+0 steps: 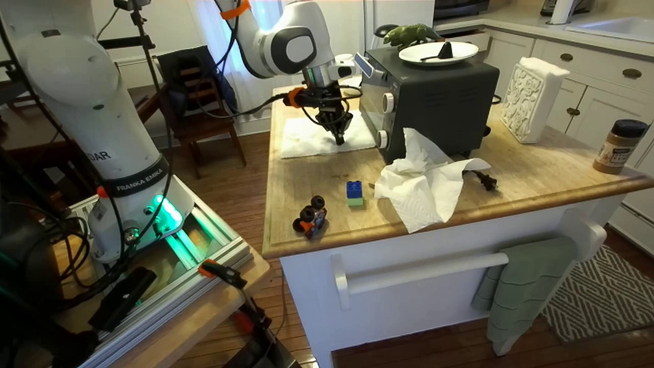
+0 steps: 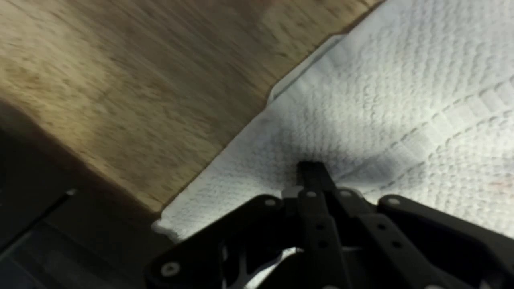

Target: Move the towel to the right

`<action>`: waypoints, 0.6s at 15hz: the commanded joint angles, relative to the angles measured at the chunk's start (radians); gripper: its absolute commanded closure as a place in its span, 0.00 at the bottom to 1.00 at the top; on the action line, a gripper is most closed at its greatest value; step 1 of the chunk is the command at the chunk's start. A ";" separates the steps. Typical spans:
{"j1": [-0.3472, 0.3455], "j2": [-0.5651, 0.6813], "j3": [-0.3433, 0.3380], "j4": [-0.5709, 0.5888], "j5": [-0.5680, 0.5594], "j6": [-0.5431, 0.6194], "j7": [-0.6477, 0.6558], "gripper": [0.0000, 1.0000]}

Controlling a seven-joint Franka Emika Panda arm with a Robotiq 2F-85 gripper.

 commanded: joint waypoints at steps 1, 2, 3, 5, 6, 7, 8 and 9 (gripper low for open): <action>0.025 0.025 -0.090 0.029 -0.141 -0.080 0.031 1.00; 0.017 0.021 -0.093 0.029 -0.160 -0.107 0.024 1.00; 0.014 0.020 -0.095 0.031 -0.177 -0.125 0.029 1.00; -0.003 0.015 -0.077 0.034 -0.182 -0.156 0.025 1.00; -0.011 0.014 -0.066 0.037 -0.181 -0.167 0.017 1.00; -0.020 0.009 -0.051 0.035 -0.171 -0.174 0.007 1.00; -0.034 0.003 -0.031 0.033 -0.151 -0.173 -0.011 0.98; -0.046 -0.007 -0.013 0.028 -0.137 -0.166 -0.028 0.73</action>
